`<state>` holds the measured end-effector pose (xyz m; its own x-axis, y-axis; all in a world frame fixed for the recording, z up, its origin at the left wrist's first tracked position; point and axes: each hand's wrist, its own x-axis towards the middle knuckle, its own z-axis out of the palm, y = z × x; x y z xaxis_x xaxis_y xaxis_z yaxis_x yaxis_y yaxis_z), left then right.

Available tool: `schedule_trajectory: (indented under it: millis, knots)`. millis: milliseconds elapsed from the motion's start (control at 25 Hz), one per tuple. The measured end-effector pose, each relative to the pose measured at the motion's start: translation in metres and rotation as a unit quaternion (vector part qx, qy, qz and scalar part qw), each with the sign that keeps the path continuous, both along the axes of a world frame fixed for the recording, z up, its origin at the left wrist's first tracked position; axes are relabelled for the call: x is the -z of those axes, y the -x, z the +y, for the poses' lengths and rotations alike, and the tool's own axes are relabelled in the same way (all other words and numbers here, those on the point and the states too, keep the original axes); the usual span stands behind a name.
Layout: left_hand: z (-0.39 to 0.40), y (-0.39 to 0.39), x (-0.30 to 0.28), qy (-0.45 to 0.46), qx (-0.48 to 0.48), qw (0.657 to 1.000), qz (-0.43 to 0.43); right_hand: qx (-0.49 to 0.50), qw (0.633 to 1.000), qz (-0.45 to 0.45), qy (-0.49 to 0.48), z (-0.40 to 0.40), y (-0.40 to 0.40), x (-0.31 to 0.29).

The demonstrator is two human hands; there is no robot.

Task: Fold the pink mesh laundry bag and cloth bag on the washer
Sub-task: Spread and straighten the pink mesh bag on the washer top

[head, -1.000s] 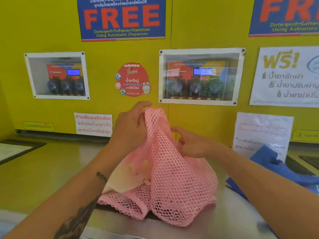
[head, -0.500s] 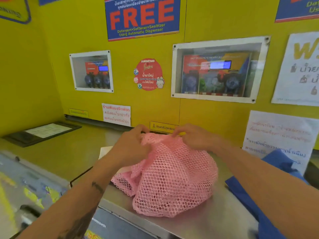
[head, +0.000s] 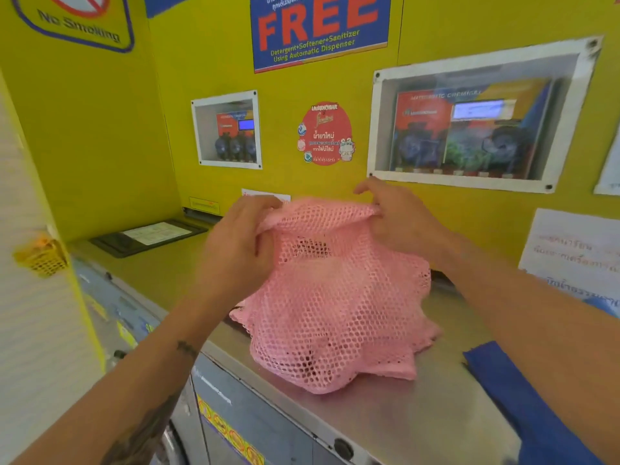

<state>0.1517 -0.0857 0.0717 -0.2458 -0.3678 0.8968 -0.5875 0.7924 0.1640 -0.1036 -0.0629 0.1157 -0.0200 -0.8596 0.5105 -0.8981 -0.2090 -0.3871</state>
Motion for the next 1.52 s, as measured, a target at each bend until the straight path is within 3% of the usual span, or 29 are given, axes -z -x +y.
schedule_trajectory:
  millis: [200, 400, 480, 600, 760, 840, 960, 1120, 1200, 1320, 1400, 1520]
  knots:
    - [-0.027, -0.031, -0.046, 0.041, -0.094, 0.994, 0.032, 0.038, 0.987, 0.012, 0.157, -0.019, -0.009, -0.066]
    - [-0.087, -0.077, -0.024, -0.067, -0.171, 0.982, -0.052, 0.032, 0.998, 0.045, -0.031, -0.068, -0.041, -0.022]
    - [-0.109, -0.096, -0.005, -0.097, -0.156, 0.982, -0.054, 0.039, 0.997, 0.029, -0.052, -0.091, -0.058, -0.001]
    - [-0.148, -0.126, 0.000, -0.108, -0.136, 0.985, -0.016, 0.049, 0.998, 0.039, -0.031, -0.128, -0.088, -0.003]
    - [-0.208, -0.164, -0.019, -0.106, -0.171, 0.977, 0.068, 0.057, 0.993, 0.071, 0.079, -0.178, -0.139, -0.040]
    - [-0.243, -0.188, -0.019, -0.159, -0.192, 0.965, 0.080, 0.062, 0.990, 0.099, 0.074, -0.205, -0.165, -0.044]
    - [-0.288, -0.218, 0.004, -0.284, -0.229, 0.930, -0.041, 0.112, 0.975, 0.168, -0.091, -0.243, -0.177, -0.013]
    - [-0.292, -0.194, 0.044, -0.291, -0.125, 0.940, -0.130, 0.078, 0.947, 0.117, -0.289, -0.264, -0.160, 0.035]
    - [-0.278, -0.167, 0.059, -0.355, -0.095, 0.911, -0.186, 0.069, 0.932, 0.132, -0.332, -0.265, -0.154, 0.052]
    - [-0.273, -0.142, 0.089, -0.470, -0.092, 0.813, -0.331, 0.064, 0.912, 0.105, -0.391, -0.255, -0.148, 0.067]
    - [-0.285, -0.144, 0.102, -0.468, -0.107, 0.798, -0.363, 0.080, 0.899, 0.122, -0.413, -0.241, -0.139, 0.071]
    - [-0.308, -0.152, 0.107, -0.460, -0.168, 0.808, -0.327, 0.104, 0.914, 0.143, -0.366, -0.216, -0.121, 0.069]
